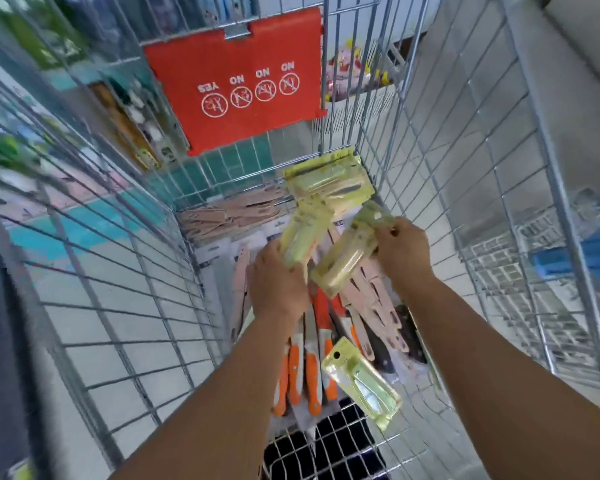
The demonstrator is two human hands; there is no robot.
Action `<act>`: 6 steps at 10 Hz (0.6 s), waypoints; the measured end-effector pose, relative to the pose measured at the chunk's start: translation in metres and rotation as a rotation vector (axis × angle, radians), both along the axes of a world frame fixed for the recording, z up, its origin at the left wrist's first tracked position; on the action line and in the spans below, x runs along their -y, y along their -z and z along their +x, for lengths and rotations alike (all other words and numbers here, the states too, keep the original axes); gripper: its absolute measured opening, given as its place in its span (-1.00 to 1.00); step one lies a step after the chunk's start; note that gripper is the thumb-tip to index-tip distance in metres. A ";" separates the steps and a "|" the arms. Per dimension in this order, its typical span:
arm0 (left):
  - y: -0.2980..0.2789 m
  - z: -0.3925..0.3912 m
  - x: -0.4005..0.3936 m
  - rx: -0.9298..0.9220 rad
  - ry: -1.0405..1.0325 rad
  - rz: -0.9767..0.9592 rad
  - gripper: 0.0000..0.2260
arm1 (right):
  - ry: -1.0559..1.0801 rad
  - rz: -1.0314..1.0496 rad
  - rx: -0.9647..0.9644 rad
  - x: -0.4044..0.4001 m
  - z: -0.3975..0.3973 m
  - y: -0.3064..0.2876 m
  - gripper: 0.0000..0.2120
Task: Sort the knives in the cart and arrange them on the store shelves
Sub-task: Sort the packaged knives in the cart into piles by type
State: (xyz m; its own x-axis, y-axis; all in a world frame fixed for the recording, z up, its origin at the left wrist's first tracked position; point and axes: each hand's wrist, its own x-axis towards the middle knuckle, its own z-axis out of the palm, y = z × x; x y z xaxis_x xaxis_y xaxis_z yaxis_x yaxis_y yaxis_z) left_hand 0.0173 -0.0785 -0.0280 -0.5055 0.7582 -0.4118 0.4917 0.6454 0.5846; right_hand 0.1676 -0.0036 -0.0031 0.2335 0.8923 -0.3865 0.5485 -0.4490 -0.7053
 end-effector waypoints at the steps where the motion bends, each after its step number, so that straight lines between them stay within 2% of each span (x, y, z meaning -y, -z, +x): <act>1: 0.003 -0.011 -0.032 0.019 0.030 0.041 -0.64 | 0.136 -0.097 -0.167 -0.024 -0.014 0.012 -0.83; 2: 0.008 -0.021 -0.067 -0.020 0.090 0.052 -0.63 | 0.272 -0.111 -0.329 -0.049 -0.025 0.021 -0.90; 3: 0.008 -0.027 -0.100 -0.059 0.132 0.093 -0.66 | 0.430 -0.113 -0.521 -0.075 -0.038 0.025 -0.88; 4: 0.008 -0.032 -0.131 -0.138 0.179 0.092 -0.66 | 0.476 -0.126 -0.559 -0.098 -0.046 0.029 -0.81; 5: 0.014 -0.037 -0.157 -0.203 0.265 0.082 -0.65 | 0.471 -0.106 -0.572 -0.119 -0.051 0.035 -0.85; 6: 0.021 -0.035 -0.169 -0.130 0.341 0.090 -0.72 | 0.548 -0.157 -0.560 -0.131 -0.057 0.040 -0.85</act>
State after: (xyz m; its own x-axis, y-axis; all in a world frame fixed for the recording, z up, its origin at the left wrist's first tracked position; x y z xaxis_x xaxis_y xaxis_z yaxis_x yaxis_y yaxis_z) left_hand -0.0177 0.0906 -0.0487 -0.2618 0.9220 -0.2852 0.7431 0.3811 0.5500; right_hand 0.1101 0.1271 -0.0433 0.3572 0.6318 -0.6880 -0.1964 -0.6693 -0.7166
